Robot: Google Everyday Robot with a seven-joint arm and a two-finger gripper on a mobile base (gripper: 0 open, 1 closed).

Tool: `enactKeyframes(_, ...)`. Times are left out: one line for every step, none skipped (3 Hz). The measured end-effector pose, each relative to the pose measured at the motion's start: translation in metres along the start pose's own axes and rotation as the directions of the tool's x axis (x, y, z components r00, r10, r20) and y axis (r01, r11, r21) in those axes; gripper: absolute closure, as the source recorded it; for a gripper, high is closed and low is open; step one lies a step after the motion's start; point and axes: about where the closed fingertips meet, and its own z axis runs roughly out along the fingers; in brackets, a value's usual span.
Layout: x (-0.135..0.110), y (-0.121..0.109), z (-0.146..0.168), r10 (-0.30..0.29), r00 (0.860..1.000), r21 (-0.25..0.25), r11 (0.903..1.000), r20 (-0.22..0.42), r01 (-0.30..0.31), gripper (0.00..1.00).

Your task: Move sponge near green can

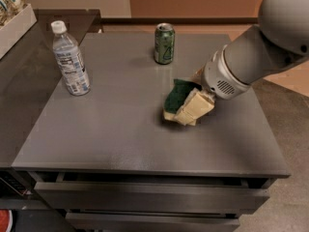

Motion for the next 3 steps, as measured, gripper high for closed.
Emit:
enactKeyframes(-0.010, -0.026, 0.001, 0.075, 0.997, 0.054, 0.9957, 0.007, -0.076, 1.00)
enactKeyframes(-0.016, -0.048, 0.010, 0.138, 0.990, 0.093, 0.9859, 0.018, -0.139, 1.00)
enactKeyframes(-0.025, -0.065, 0.024, 0.180, 0.983, 0.128, 0.9748, 0.033, -0.183, 1.00)
